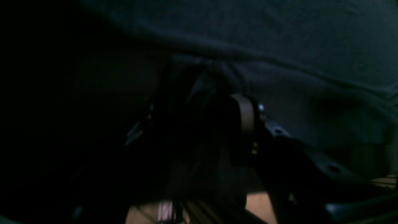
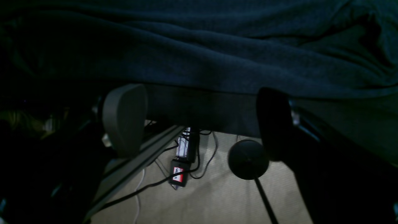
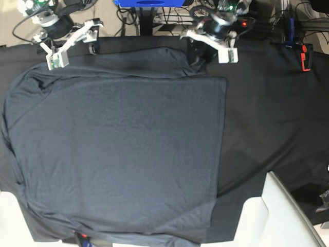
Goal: Fold the T-shirt properly
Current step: 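Lower both grippers onto the shirt's shoulder edges and grasp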
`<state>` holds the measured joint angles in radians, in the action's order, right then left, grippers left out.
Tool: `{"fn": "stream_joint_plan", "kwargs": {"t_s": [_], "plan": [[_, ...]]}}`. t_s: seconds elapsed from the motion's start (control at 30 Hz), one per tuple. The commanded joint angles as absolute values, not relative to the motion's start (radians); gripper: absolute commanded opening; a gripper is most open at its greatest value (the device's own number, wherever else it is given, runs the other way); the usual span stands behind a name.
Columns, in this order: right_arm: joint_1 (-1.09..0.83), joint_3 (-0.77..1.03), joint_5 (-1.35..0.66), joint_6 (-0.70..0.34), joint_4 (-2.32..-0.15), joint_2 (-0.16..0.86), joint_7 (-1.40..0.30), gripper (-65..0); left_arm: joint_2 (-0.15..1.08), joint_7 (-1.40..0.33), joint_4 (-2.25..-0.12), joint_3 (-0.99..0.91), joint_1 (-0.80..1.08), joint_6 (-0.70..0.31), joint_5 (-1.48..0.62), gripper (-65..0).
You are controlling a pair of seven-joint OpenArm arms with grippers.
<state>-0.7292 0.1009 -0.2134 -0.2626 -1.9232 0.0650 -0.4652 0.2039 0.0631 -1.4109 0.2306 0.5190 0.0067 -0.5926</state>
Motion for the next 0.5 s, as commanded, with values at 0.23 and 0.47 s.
{"fn": "stream_joint_plan", "kwargs": {"t_s": [0.23,0.47], "plan": [[-0.722,0.107,-0.219,-0.268,-1.916,0.081,-0.449,-12.8,0.185,0.062,-1.369,0.232,0.496,0.004,-0.596,-36.0],[-0.633,0.245,-0.222,-0.268,-1.824,0.030,-0.447,-12.8,0.185,0.062,-1.369,0.232,0.492,0.004,-0.596,-65.0]]}}
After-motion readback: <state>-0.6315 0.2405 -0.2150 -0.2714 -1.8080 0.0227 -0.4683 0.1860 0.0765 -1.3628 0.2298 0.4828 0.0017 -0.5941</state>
